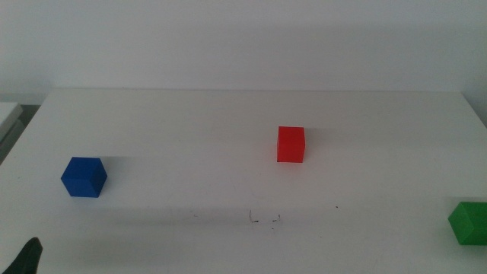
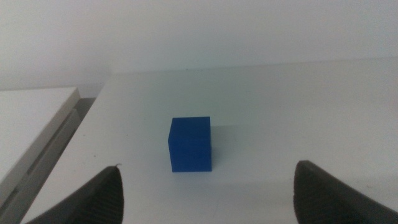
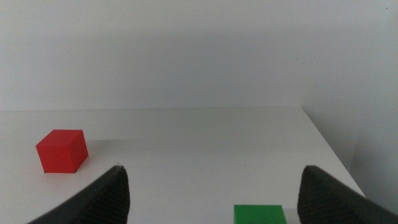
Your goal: Stack red cubes first, then green, then blue cubes in a specific spot.
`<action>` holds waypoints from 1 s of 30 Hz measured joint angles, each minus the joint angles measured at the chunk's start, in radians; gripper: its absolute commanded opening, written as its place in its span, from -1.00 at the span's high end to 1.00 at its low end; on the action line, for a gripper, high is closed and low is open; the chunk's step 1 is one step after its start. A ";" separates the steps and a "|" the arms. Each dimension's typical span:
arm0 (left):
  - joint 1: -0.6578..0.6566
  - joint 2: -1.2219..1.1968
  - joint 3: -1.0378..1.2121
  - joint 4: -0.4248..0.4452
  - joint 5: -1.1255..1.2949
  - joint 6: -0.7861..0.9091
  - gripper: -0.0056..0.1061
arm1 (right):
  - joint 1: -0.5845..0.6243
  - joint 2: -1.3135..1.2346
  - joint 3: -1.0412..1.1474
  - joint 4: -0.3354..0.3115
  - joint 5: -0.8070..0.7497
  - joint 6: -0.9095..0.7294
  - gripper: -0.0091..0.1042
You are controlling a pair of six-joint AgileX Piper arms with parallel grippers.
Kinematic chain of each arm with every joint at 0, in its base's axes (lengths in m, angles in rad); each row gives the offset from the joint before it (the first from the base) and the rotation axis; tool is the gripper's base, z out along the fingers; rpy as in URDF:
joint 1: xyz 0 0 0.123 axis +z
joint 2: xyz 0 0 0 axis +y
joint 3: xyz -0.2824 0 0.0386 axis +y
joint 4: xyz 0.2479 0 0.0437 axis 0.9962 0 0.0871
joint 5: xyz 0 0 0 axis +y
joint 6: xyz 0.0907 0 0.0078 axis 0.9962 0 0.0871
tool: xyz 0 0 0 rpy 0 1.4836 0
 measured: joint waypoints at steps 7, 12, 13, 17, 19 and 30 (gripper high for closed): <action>0.000 0.000 0.000 0.004 -0.094 0.000 -0.78 | 0.000 0.000 0.000 0.000 -0.002 0.000 -0.58; 0.000 0.000 0.000 0.023 -0.146 0.000 -0.78 | 0.000 0.000 0.000 0.000 -0.002 0.000 -0.58; 0.000 0.000 0.000 0.029 -0.155 0.000 -0.78 | 0.000 0.000 0.000 0.000 -0.002 0.000 -0.58; 0.000 0.000 0.000 0.041 -0.169 0.000 -0.78 | 0.000 0.000 0.000 0.000 -0.002 0.000 -0.58; 0.000 0.000 0.000 0.041 -0.170 0.000 -0.78 | 0.000 0.000 0.000 0.000 -0.002 0.006 -0.58; 0.000 0.000 0.000 0.041 -0.170 0.000 -0.78 | -0.002 0.510 -0.554 0.035 0.411 0.025 -0.58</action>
